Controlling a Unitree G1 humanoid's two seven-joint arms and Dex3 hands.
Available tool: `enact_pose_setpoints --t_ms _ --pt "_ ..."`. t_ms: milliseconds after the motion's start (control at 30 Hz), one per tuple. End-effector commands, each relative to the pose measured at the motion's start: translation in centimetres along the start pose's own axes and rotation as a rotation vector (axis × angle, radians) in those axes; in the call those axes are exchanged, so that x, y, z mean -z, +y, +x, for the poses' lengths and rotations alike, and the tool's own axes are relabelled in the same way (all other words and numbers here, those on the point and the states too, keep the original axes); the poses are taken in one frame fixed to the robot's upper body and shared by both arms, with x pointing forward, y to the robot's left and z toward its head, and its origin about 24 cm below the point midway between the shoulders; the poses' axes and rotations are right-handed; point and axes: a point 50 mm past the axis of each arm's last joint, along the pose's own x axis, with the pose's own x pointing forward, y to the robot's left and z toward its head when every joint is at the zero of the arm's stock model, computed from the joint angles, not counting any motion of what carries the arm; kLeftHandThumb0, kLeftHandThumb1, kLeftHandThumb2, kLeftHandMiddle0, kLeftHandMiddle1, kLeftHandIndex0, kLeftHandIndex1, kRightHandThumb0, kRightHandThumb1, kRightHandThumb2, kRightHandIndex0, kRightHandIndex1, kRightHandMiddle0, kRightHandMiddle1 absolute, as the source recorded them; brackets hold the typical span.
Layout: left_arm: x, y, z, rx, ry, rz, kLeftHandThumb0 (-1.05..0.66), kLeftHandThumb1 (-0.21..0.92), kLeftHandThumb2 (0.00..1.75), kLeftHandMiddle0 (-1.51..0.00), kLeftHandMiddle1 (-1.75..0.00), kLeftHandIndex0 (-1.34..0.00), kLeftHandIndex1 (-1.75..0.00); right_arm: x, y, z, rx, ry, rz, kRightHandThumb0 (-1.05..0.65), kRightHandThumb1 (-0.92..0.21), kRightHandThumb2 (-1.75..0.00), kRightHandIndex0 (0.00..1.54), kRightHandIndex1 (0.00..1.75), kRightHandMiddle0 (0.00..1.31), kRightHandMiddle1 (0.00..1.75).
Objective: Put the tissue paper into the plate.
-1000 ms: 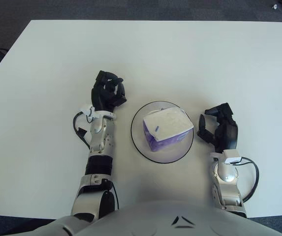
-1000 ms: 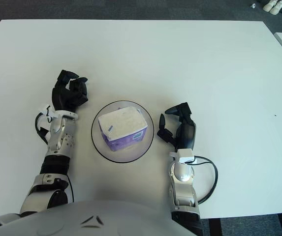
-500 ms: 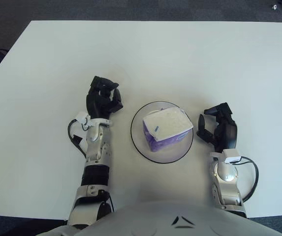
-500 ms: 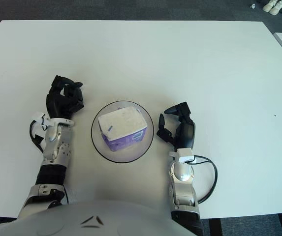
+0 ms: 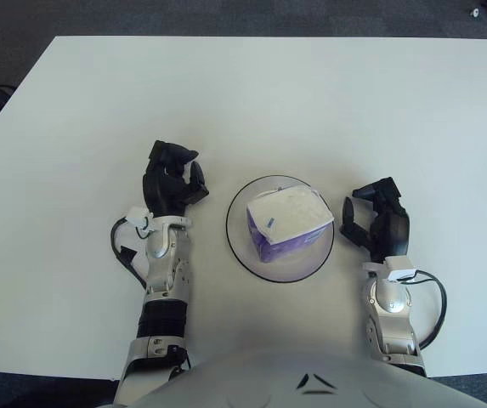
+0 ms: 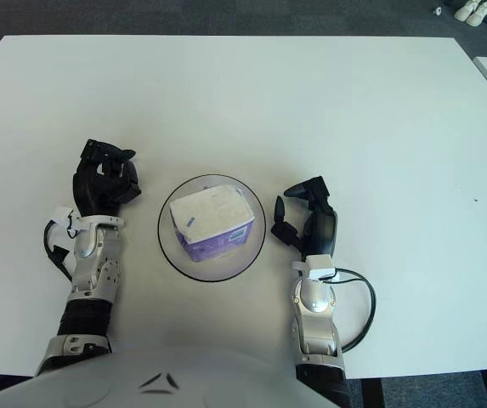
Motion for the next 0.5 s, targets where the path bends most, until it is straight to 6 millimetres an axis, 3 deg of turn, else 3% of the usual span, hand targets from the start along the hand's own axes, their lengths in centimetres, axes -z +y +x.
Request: enact_pose_setpoints --t_ms 0,467 --pt "3.7 1.6 -3.0 -0.077 0.194 0.023 -0.01 0.22 1.43 -0.61 -1.71 -0.54 -1.75 2.3 -0.2 -1.3 0.002 0.154 -0.015 -0.42 -0.53 -1.06 0.53 1.51 0.44 1.75" --pt "3.8 2.1 -4.5 -0.049 0.243 0.162 -0.01 0.16 1.50 -0.65 -1.75 -0.58 -1.72 2.1 -0.3 -1.3 0.007 0.160 -0.020 -0.42 -0.53 -1.05 0.54 1.50 0.44 1.75"
